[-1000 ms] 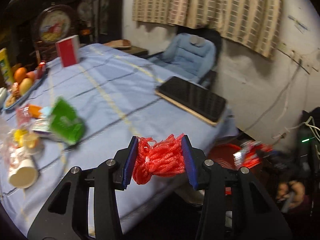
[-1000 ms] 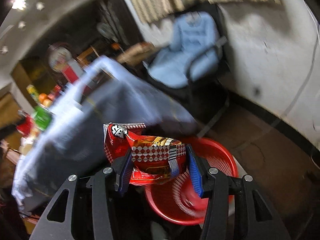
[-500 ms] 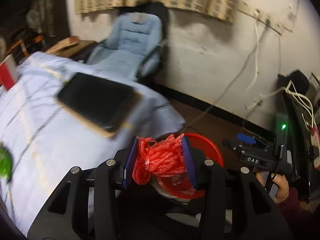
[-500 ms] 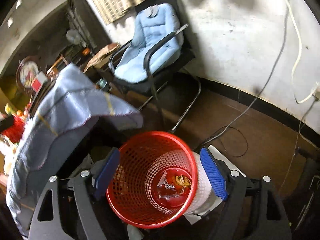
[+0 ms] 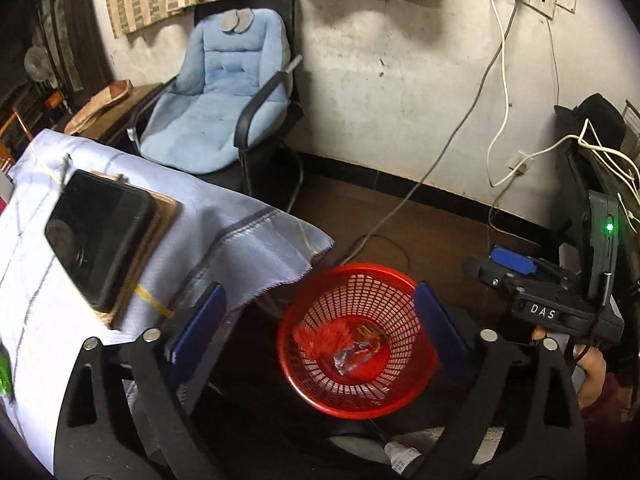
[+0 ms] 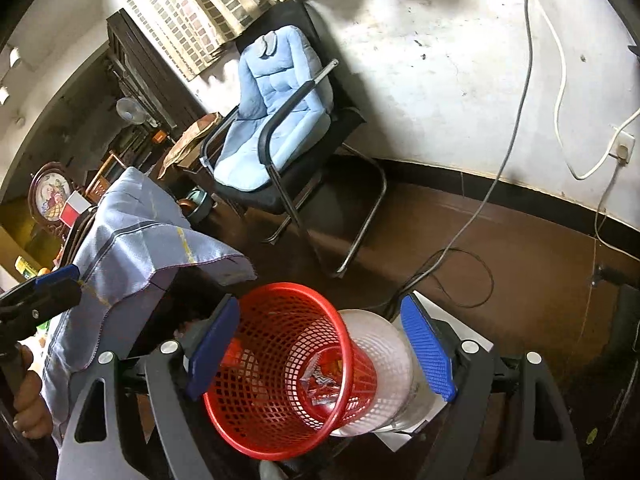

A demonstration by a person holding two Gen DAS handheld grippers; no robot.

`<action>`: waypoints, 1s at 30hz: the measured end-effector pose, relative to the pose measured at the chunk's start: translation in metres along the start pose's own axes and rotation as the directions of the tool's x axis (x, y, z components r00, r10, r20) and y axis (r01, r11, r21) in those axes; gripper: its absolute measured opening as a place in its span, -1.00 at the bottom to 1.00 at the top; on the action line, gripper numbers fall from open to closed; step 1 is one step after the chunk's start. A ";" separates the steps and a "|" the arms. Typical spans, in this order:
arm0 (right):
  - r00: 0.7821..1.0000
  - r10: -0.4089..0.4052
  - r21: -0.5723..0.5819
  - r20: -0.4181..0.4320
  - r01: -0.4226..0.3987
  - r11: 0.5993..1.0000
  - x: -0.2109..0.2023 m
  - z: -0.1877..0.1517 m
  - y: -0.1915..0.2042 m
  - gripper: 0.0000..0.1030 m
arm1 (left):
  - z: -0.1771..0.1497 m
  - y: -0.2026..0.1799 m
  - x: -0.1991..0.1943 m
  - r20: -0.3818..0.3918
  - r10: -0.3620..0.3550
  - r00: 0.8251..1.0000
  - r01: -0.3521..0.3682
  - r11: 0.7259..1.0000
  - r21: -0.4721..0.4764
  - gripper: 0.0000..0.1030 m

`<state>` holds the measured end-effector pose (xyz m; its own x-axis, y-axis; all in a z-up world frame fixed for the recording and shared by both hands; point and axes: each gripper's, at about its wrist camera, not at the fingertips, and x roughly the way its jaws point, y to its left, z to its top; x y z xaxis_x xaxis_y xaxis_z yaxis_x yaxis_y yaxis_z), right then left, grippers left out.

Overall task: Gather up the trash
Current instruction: 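Carry both items to the red wastebasket and open both tools to drop them, then return both tools to the table toward the paper cup and green carton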

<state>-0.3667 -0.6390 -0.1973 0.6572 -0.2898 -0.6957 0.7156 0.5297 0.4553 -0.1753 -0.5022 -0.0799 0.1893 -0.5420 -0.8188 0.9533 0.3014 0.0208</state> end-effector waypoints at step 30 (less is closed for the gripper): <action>0.982 0.164 -0.436 0.094 -0.107 0.894 -0.085 -0.019 0.205 0.88 | -0.100 0.132 -0.164 0.215 0.253 0.943 -0.166 0.920 -0.356 0.87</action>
<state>-0.2803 -0.4905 -0.0551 0.7846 -0.2728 -0.5567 0.4659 0.8519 0.2392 -0.1039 -0.2951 -0.0007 0.4705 -0.6033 -0.6439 0.7614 0.6464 -0.0493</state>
